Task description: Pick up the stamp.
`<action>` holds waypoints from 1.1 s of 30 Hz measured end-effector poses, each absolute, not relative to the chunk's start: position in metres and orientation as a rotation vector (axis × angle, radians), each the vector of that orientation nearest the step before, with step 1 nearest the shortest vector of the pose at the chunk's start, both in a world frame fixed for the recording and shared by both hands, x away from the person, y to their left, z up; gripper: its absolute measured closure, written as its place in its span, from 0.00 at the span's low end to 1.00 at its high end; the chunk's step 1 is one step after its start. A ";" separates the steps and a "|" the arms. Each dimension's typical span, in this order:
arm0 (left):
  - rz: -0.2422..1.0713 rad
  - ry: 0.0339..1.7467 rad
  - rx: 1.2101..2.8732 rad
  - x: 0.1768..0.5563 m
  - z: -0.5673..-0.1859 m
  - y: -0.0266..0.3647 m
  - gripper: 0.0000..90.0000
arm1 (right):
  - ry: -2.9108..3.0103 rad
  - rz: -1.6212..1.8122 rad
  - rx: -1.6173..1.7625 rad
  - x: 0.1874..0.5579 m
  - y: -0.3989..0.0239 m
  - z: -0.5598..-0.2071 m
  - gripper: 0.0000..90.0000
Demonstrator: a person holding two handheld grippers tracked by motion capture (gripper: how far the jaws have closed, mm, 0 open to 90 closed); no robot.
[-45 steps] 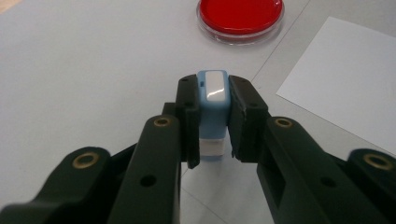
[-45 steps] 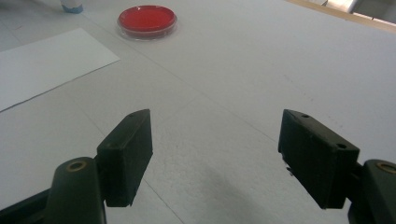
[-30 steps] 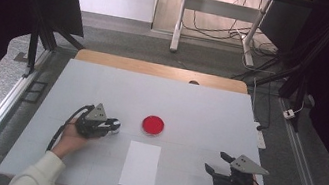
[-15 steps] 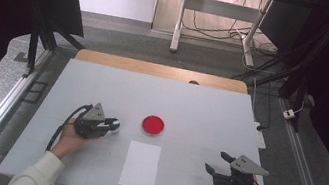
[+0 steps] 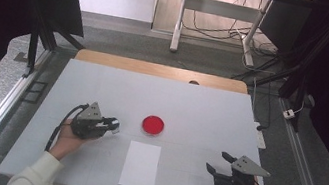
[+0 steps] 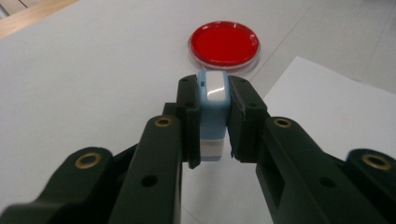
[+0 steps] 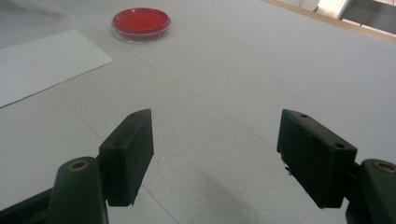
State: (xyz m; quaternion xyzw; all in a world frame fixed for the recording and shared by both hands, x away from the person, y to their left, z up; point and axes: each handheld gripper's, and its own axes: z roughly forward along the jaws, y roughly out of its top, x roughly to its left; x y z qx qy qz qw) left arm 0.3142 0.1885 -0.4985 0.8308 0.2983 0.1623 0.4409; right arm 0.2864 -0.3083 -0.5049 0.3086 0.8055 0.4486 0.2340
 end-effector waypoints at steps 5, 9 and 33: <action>0.407 0.742 2.041 0.312 -0.495 0.190 0.84 | 2.210 1.225 0.847 0.287 -0.309 -0.505 0.30; 0.411 0.745 2.026 0.310 -0.492 0.192 0.84 | 2.210 1.223 0.846 0.287 -0.309 -0.505 0.30; 0.374 0.726 1.999 0.301 -0.480 0.190 0.84 | 2.206 1.218 0.844 0.287 -0.309 -0.506 0.30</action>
